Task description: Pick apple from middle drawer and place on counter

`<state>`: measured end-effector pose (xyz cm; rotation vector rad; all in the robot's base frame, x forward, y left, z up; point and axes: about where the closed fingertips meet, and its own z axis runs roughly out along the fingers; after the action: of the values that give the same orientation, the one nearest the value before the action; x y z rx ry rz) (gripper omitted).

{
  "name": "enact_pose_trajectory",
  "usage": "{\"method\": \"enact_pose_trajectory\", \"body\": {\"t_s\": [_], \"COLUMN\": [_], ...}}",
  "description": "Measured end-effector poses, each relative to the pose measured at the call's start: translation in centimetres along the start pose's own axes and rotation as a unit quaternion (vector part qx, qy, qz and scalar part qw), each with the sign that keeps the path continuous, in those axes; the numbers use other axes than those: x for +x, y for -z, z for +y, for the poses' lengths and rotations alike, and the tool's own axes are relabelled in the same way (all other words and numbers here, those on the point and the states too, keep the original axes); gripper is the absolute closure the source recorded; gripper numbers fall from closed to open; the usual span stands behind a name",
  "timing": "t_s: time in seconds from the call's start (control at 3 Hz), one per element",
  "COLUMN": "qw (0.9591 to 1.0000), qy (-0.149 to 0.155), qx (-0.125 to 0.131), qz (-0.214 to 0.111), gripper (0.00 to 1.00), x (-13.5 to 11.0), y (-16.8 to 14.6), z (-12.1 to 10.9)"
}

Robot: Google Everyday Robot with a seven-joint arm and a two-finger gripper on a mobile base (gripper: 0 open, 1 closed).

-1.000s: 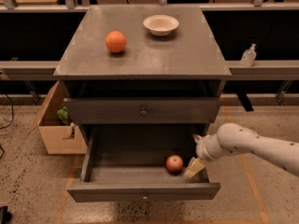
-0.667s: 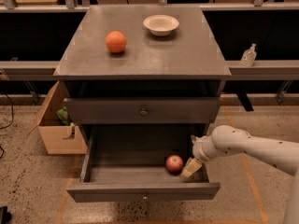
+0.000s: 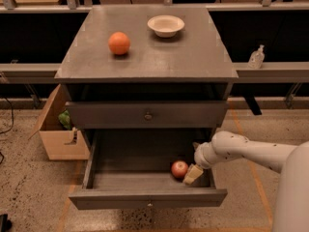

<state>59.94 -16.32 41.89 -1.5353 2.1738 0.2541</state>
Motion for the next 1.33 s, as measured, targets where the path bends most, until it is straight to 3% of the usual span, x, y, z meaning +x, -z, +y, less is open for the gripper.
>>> {"method": "enact_pose_trajectory", "body": {"t_s": [1.0, 1.33], "qw": [0.9992, 0.9987], "qy": [0.013, 0.012], "qx": [-0.035, -0.044], "qz": [-0.011, -0.019], "gripper": [0.00, 0.18], "x": [-0.9, -1.4], "y": [-3.8, -4.6], "z": [1.2, 1.6]}}
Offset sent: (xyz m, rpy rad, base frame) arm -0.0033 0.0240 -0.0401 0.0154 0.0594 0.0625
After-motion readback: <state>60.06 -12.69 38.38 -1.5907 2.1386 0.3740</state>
